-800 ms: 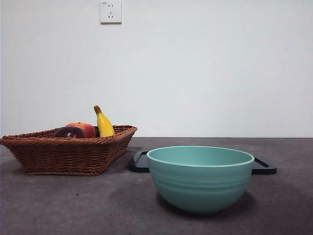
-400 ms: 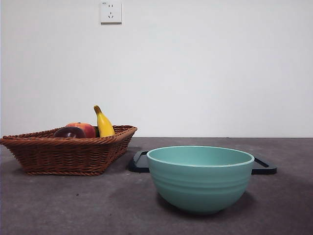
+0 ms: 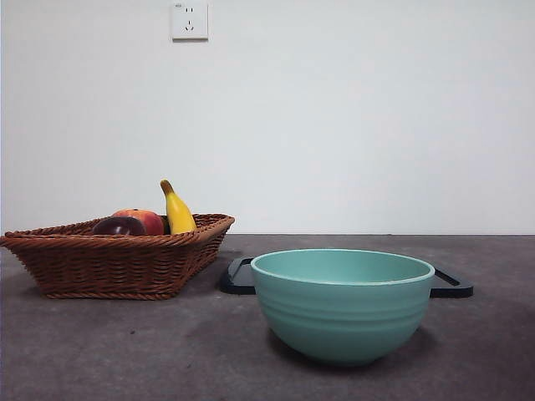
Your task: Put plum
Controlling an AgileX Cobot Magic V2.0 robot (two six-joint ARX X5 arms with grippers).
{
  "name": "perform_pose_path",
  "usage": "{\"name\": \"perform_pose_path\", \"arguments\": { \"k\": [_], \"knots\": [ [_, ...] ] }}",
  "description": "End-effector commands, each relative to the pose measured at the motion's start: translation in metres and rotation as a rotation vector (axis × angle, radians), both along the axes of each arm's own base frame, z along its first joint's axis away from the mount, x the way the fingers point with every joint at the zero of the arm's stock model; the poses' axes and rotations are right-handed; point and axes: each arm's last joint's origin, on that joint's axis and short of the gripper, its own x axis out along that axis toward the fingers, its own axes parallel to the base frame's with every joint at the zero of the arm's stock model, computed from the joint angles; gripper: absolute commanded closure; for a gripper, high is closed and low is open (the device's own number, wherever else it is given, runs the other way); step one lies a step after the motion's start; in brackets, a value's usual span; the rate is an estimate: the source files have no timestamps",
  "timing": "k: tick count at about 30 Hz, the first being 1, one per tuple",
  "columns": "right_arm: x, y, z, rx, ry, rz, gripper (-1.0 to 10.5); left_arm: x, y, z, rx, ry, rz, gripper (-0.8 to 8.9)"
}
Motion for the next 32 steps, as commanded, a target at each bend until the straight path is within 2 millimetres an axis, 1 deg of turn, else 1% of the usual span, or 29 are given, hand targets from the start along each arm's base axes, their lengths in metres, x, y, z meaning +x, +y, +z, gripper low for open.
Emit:
{"name": "perform_pose_path", "arguments": {
  "k": [1, 32],
  "knots": [
    [0.0001, -0.0001, -0.0024, -0.001, 0.009, 0.001, 9.4, 0.0008, 0.0002, -0.0076, -0.002, 0.028, 0.005, 8.04],
    [0.0003, -0.0002, -0.0004, -0.004, -0.009, 0.001, 9.4, 0.0008, 0.0002, -0.0076, -0.002, 0.028, 0.005, 8.04]
  ]
}}
